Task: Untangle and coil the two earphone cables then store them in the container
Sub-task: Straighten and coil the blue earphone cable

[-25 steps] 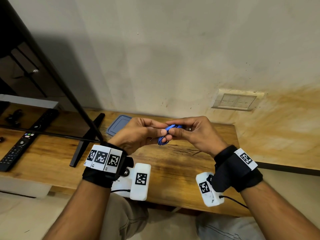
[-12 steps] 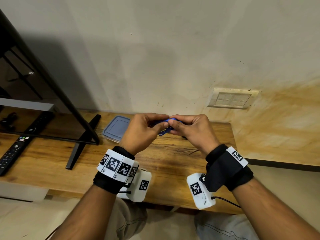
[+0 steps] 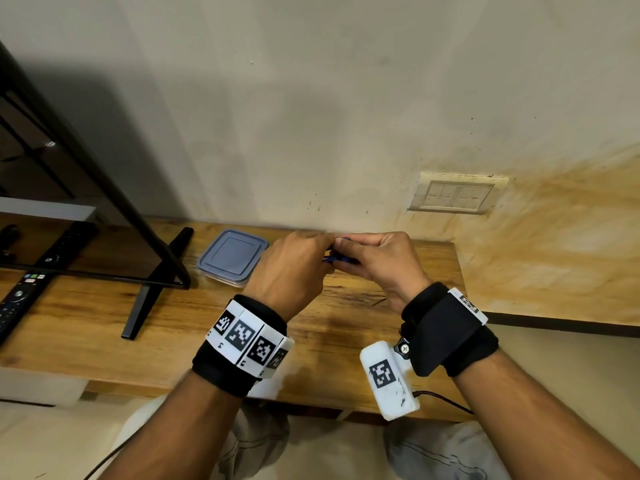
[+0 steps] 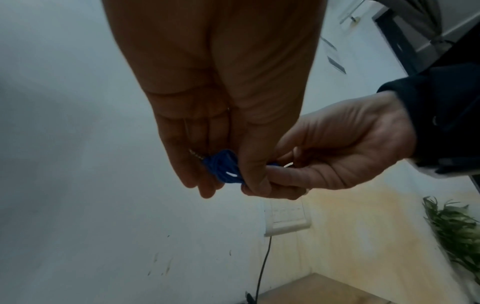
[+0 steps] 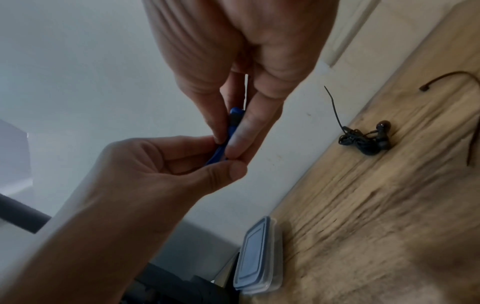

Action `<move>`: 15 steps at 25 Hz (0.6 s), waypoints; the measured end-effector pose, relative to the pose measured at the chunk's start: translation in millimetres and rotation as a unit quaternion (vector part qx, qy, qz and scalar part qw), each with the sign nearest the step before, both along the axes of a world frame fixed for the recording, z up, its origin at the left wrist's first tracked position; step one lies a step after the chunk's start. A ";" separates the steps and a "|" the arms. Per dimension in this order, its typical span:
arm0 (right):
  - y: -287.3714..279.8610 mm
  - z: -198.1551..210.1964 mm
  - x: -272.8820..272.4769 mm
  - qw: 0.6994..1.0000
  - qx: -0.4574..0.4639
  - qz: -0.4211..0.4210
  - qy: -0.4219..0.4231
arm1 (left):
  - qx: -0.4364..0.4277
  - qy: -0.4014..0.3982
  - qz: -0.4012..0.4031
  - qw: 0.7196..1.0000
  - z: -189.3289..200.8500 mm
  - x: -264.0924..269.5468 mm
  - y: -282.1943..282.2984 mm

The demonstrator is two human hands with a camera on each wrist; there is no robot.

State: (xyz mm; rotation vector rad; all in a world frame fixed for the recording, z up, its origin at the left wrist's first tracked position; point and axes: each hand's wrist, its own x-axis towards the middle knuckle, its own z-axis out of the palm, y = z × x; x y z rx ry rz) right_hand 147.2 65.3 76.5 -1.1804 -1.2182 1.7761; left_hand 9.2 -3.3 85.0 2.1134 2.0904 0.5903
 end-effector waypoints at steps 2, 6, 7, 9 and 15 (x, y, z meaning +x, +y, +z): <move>0.5 3.3 3.7 1.000 -0.022 0.000 0.005 | 0.002 -0.006 -0.005 1.000 -1.5 1.2 1.3; 2.3 11.3 12.2 1.000 -0.030 0.005 0.008 | 0.022 -0.039 -0.013 0.999 -5.3 -1.1 4.7; 2.6 12.6 13.4 1.000 -0.029 0.005 0.008 | 0.028 -0.052 -0.016 0.998 -6.0 -1.2 5.1; 3.0 14.4 15.2 1.000 -0.024 0.004 0.010 | 0.043 -0.108 -0.020 0.993 -6.7 -1.0 4.8; 4.7 12.4 16.6 0.999 -0.043 -0.022 0.021 | 0.080 -0.230 0.018 0.970 -8.1 1.2 1.2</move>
